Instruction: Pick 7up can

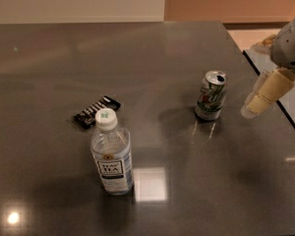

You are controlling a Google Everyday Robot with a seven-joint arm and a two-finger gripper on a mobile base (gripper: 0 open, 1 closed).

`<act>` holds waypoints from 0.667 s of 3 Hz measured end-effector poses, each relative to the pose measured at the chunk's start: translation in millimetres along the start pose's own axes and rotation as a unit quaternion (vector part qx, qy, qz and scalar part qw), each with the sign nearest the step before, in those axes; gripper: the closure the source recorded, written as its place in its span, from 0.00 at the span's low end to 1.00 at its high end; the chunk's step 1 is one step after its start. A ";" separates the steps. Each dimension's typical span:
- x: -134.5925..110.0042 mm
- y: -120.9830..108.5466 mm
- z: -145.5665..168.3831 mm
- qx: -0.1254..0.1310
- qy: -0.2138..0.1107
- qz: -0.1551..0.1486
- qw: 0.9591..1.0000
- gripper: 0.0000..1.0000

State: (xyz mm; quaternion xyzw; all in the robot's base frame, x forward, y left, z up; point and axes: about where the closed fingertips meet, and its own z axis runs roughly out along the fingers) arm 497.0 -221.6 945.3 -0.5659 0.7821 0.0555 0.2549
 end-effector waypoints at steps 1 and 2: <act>-4.5 -7.5 23.3 -0.015 -0.037 0.006 0.999 0.00; -9.8 -11.0 39.5 -0.025 -0.059 0.009 0.998 0.00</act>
Offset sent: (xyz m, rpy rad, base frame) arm 0.0396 0.0292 -0.0420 0.1908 0.0172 0.0442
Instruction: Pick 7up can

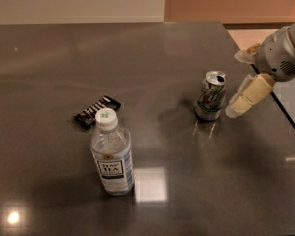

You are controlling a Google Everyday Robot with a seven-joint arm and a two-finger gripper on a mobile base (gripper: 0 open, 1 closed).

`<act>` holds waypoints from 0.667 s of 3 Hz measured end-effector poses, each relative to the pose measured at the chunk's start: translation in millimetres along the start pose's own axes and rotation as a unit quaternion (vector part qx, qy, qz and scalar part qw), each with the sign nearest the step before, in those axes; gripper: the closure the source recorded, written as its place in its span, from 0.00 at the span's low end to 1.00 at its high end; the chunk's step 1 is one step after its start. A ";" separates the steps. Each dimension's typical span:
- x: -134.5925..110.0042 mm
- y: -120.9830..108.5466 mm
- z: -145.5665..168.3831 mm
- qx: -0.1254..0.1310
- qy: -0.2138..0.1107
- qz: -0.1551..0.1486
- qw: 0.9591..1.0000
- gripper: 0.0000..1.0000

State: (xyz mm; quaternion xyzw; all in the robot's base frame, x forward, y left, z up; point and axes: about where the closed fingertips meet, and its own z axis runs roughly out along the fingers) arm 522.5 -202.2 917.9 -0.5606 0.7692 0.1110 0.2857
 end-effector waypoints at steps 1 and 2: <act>-2.4 -2.6 10.3 -0.007 -0.014 0.002 1.000 0.00; -3.9 -3.9 15.8 -0.011 -0.020 0.003 1.000 0.00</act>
Offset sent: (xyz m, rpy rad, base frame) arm 0.0220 0.0299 -0.0262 0.1228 0.0343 0.0389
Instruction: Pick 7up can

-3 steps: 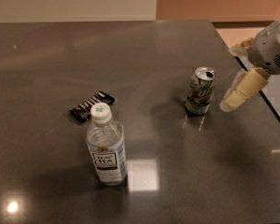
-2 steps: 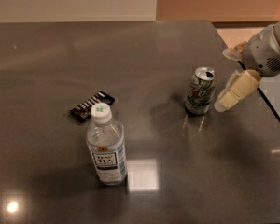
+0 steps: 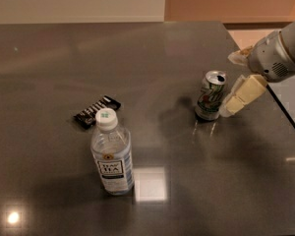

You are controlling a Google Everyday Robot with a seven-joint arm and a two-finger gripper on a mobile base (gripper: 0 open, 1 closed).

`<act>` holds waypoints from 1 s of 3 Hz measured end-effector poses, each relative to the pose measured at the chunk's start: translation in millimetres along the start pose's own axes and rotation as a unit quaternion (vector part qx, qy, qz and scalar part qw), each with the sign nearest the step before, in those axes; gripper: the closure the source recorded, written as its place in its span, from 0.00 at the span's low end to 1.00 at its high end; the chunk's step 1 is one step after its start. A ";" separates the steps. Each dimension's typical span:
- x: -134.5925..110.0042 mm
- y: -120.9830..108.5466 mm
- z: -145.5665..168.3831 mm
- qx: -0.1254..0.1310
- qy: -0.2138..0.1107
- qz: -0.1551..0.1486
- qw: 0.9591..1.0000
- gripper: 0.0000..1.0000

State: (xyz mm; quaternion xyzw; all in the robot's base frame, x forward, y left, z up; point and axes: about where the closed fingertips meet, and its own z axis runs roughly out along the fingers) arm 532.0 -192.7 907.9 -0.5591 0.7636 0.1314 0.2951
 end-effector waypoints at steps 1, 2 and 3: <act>-5.3 -0.4 14.2 -0.014 -0.016 0.003 1.000 0.00; -8.7 0.5 21.5 -0.021 -0.026 0.006 0.999 0.15; -13.0 2.3 24.4 -0.027 -0.037 0.007 0.999 0.39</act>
Offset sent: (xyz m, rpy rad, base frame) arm 0.0102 0.0235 -0.0155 0.0905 0.0284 0.0236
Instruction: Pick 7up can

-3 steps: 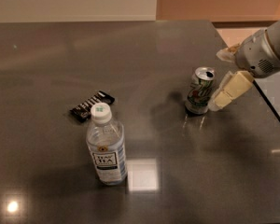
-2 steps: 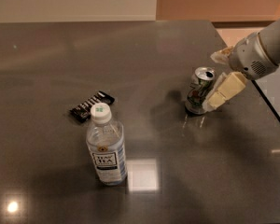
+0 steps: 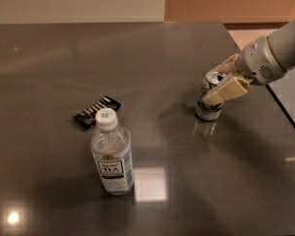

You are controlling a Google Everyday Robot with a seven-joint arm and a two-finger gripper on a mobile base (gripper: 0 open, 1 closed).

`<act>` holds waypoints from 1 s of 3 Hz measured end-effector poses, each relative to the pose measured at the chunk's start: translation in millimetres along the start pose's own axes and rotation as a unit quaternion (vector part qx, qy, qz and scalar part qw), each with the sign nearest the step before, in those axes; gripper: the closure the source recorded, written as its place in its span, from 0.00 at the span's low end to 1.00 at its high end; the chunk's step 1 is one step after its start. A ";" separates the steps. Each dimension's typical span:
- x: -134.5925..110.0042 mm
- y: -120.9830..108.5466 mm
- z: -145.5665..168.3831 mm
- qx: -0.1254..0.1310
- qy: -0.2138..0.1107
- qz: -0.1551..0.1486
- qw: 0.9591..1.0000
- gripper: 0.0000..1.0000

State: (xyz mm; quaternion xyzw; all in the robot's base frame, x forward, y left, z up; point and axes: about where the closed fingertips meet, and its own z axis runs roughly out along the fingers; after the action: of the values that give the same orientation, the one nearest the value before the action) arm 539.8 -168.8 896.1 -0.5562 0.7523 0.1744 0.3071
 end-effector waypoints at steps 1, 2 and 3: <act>-5.6 1.0 -4.0 -0.004 -0.005 0.003 1.000 0.62; -19.2 1.1 -21.0 -0.009 -0.010 0.005 1.000 0.85; -58.9 -9.1 -71.2 -0.019 -0.040 -0.001 0.999 1.00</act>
Offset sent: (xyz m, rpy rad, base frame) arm -0.0064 -0.0032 0.0637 0.0443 0.0181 0.0052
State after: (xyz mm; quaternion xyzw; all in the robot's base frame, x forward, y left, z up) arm 540.6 -171.8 988.9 -0.5552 0.7353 0.2105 0.3267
